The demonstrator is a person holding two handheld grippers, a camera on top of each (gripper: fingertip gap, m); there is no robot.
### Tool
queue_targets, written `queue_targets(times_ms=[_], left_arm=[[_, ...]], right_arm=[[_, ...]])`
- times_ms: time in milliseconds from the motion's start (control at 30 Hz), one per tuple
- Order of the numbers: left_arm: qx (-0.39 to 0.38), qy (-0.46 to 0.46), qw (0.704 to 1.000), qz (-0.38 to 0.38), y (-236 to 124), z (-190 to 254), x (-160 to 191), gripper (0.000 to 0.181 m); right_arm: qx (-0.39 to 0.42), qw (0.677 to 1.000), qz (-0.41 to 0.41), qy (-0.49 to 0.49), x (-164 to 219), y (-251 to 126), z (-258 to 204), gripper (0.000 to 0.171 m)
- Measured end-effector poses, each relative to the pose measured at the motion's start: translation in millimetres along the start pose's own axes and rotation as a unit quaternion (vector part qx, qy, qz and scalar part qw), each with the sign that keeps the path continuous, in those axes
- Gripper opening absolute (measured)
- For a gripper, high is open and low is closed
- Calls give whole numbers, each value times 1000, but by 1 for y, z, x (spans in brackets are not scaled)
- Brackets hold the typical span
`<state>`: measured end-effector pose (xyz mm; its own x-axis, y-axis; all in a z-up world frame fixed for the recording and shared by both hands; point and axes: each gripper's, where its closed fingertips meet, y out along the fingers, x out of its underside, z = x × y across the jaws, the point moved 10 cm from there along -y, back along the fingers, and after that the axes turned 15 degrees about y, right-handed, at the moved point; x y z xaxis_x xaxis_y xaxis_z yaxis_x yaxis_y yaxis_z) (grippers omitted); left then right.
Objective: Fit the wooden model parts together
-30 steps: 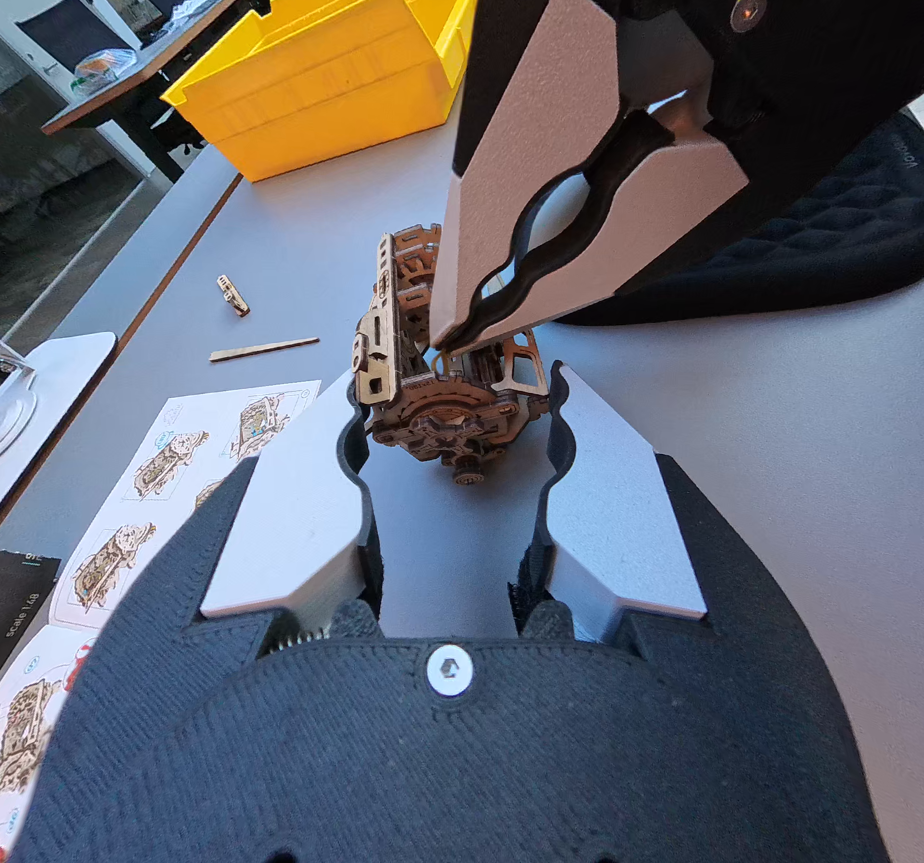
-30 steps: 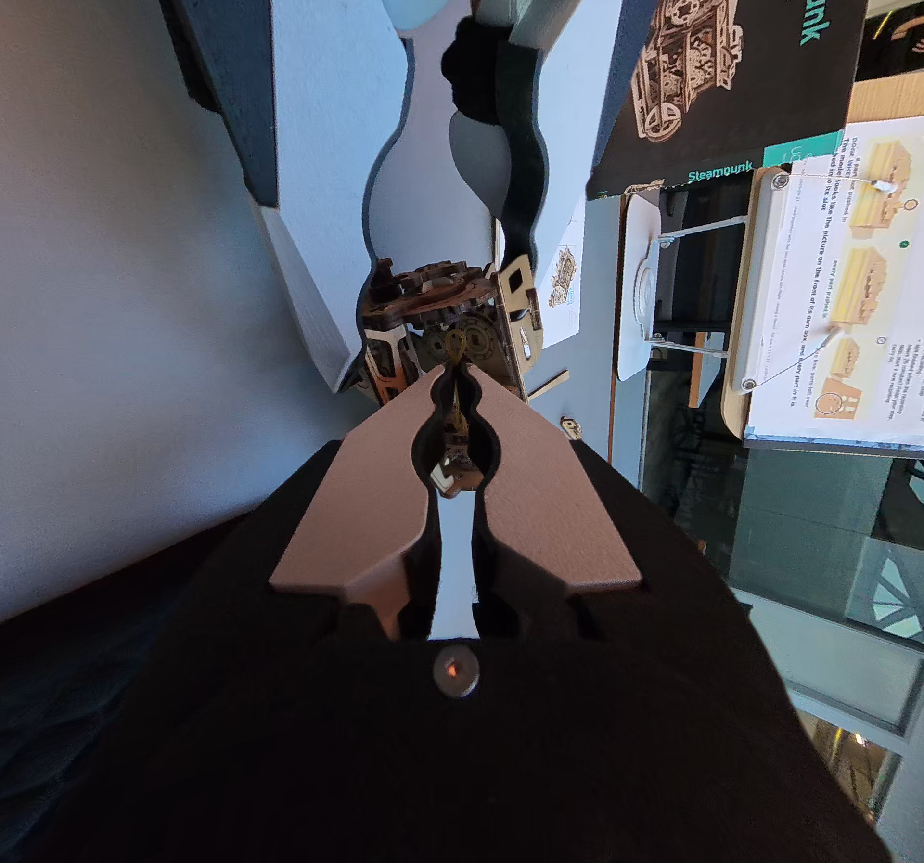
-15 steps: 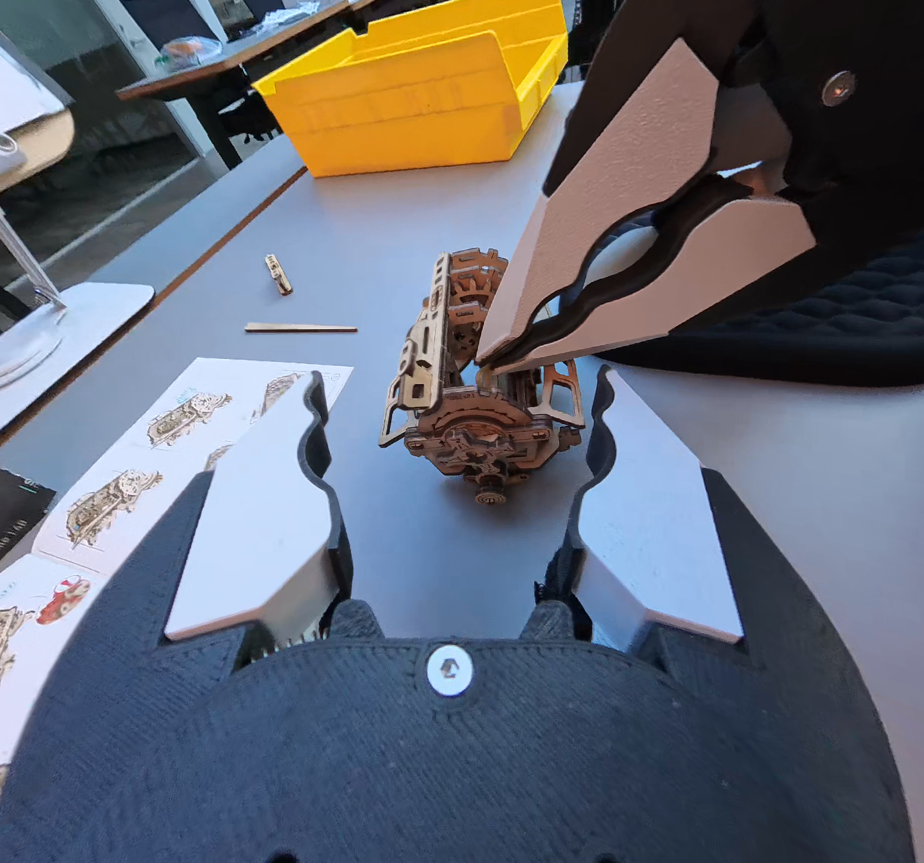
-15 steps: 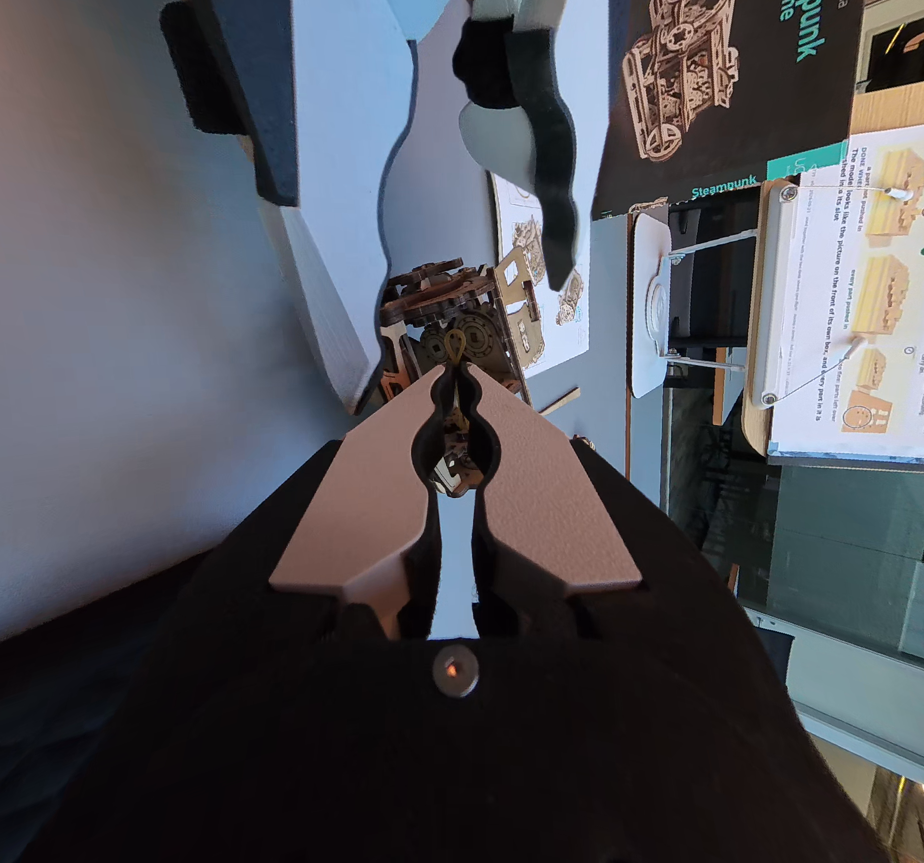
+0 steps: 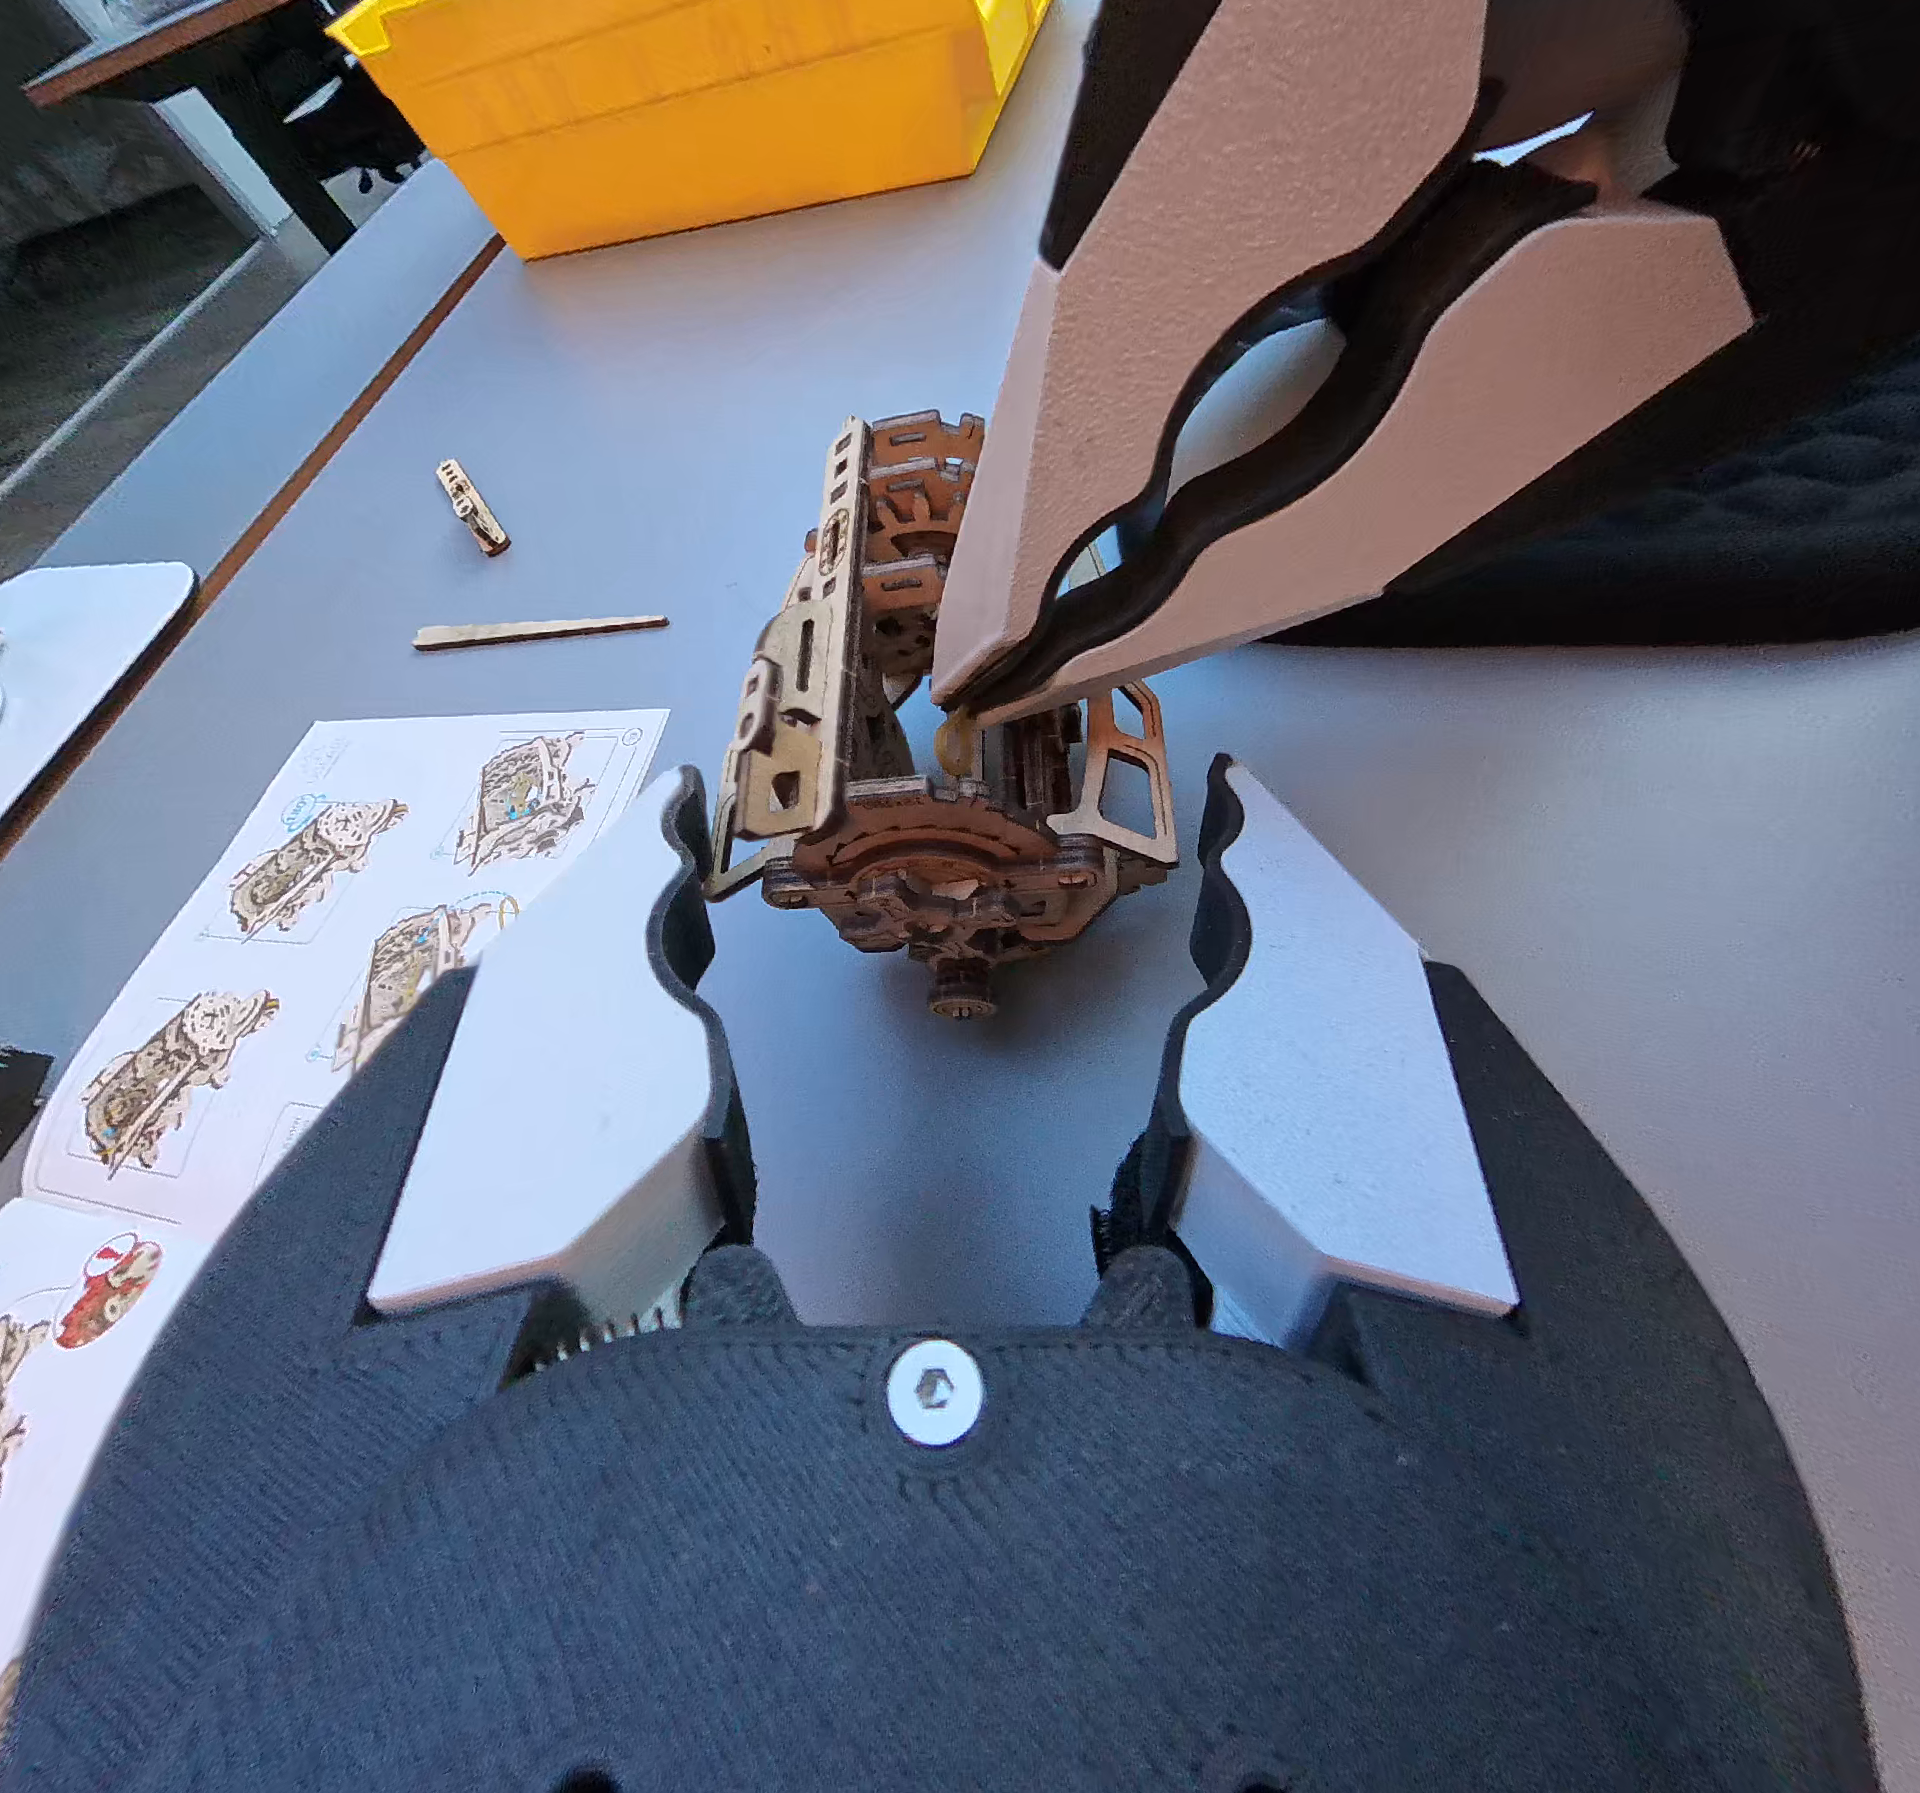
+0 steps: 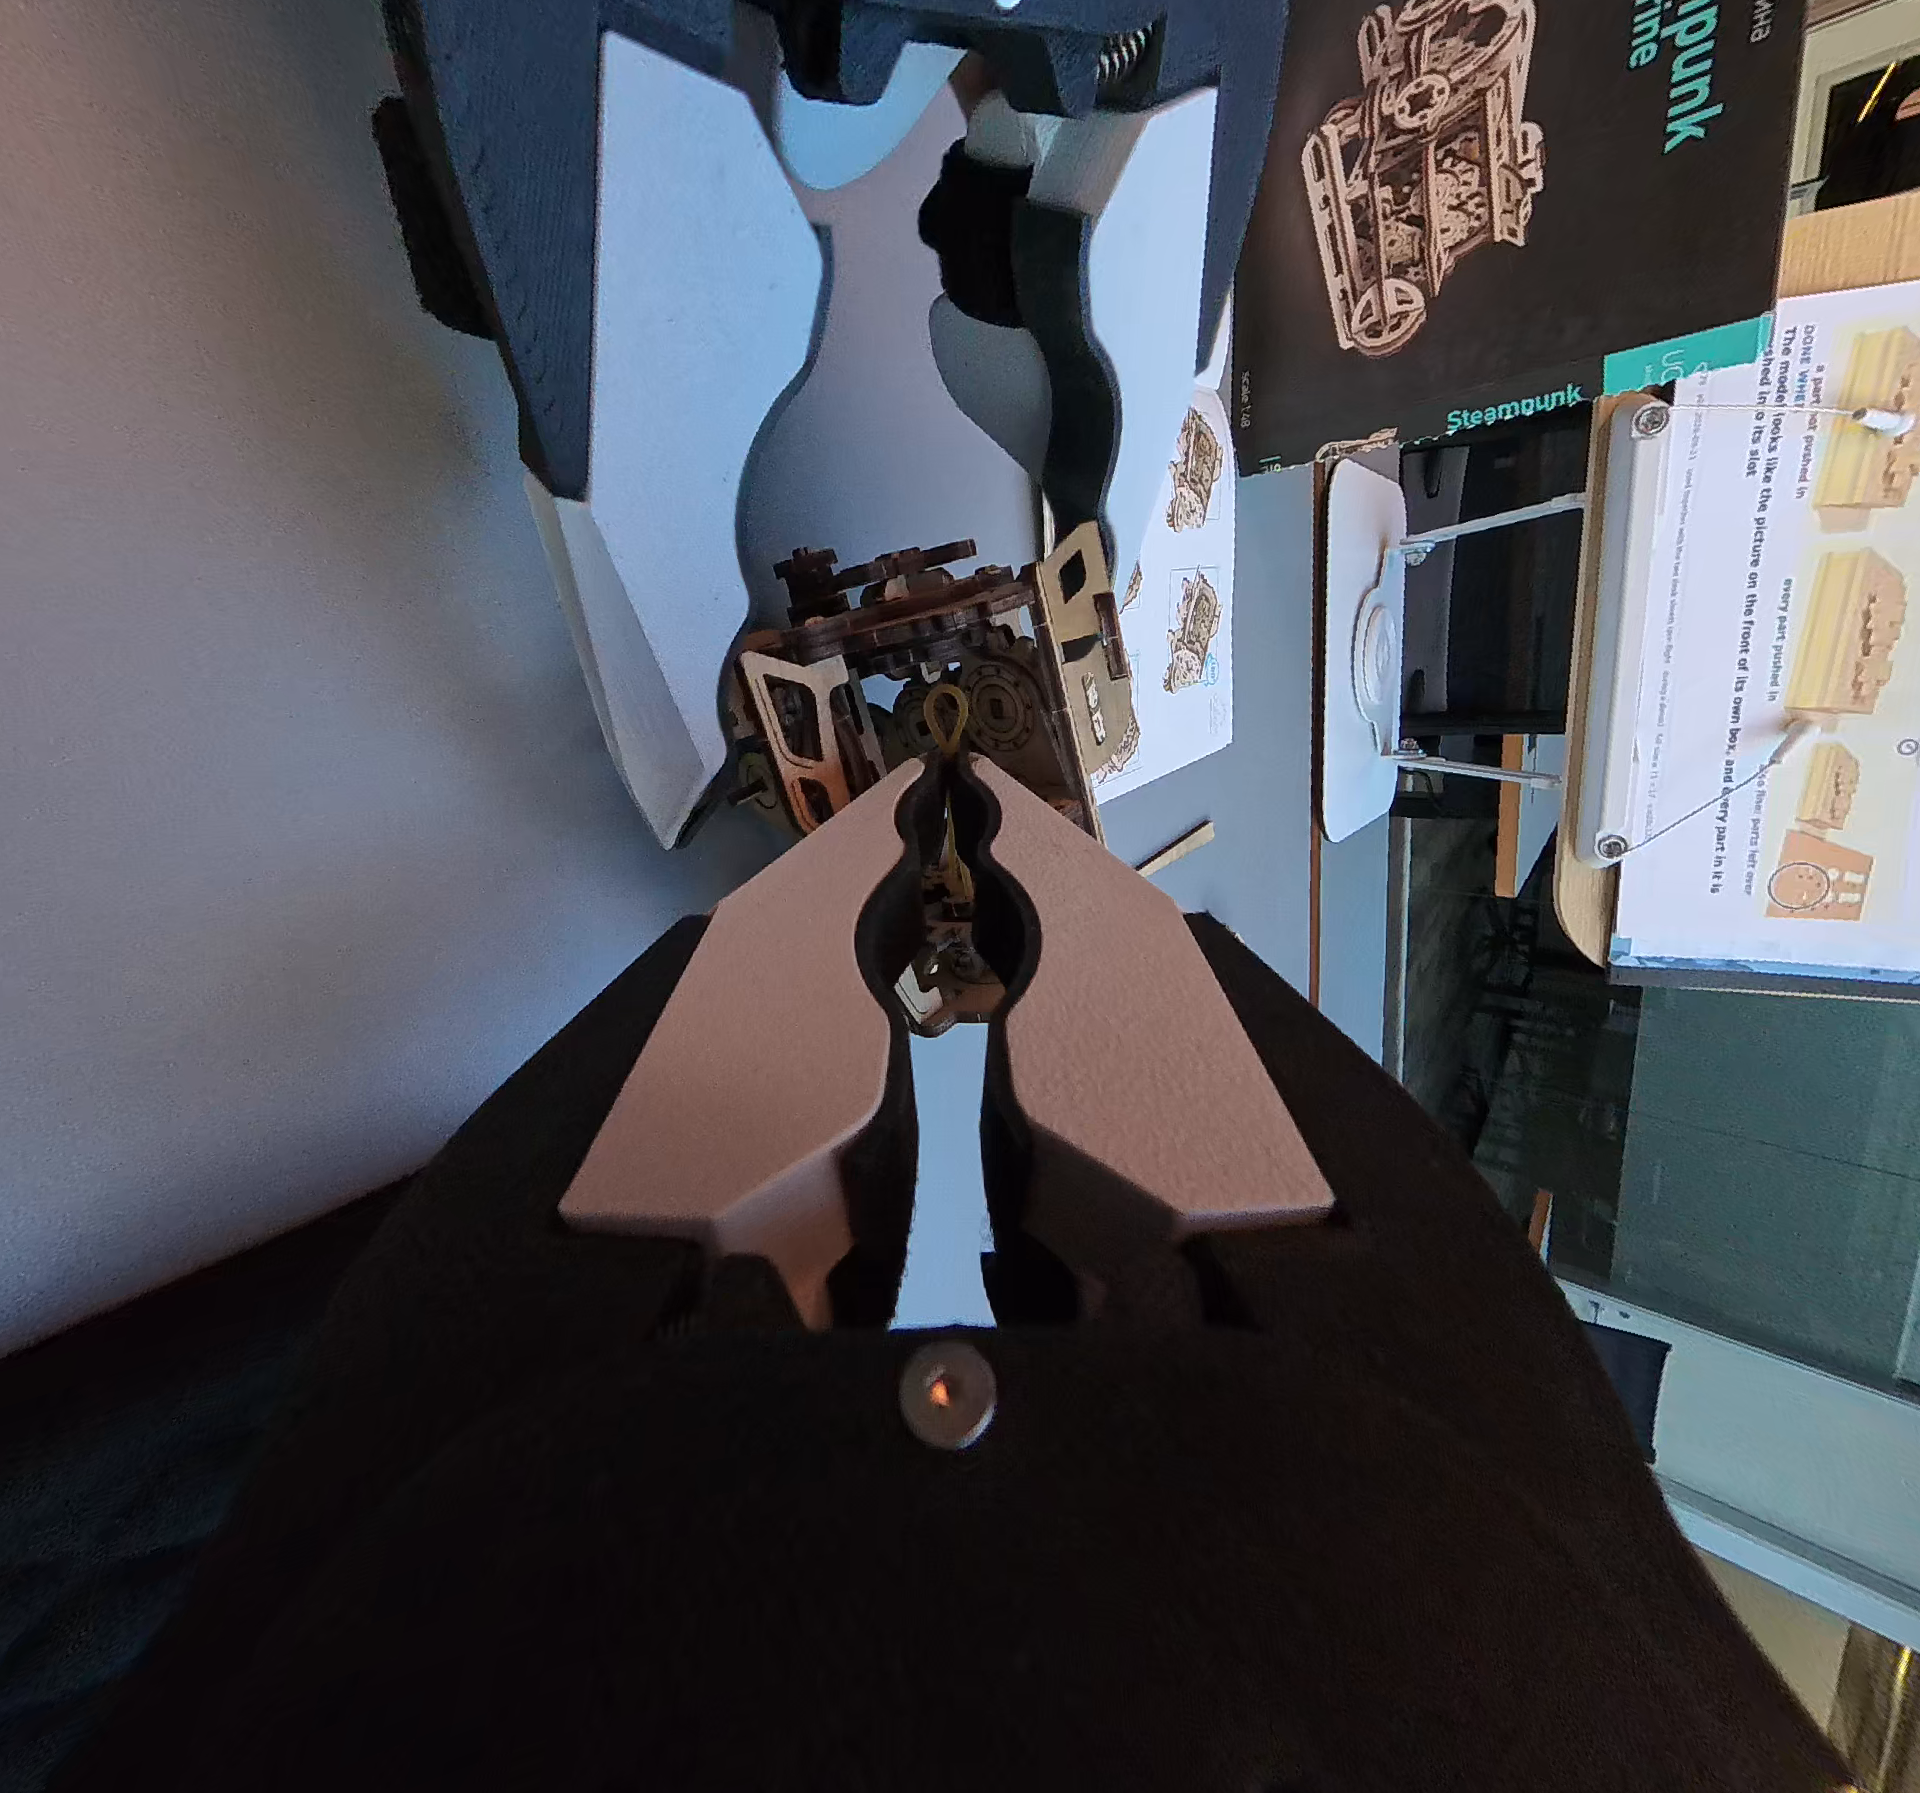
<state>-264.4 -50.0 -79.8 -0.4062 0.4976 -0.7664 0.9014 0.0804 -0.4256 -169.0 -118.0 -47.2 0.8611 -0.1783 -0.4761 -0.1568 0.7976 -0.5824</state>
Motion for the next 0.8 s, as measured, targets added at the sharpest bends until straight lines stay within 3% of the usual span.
queue_targets(times_ms=[33, 367, 800], left_arm=[[-2, 4, 1000, -3, 1, 0, 0, 91], [-6, 40, 999, 3, 1, -1, 2, 85], [-22, 84, 996, 2, 2, 7, -1, 85]], right_arm=[[0, 1000, 0, 0, 0, 0, 0, 0], [-82, 994, 20, 66, 3, -4, 9, 0], [-80, 995, -3, 51, -7, -4, 5, 0]])
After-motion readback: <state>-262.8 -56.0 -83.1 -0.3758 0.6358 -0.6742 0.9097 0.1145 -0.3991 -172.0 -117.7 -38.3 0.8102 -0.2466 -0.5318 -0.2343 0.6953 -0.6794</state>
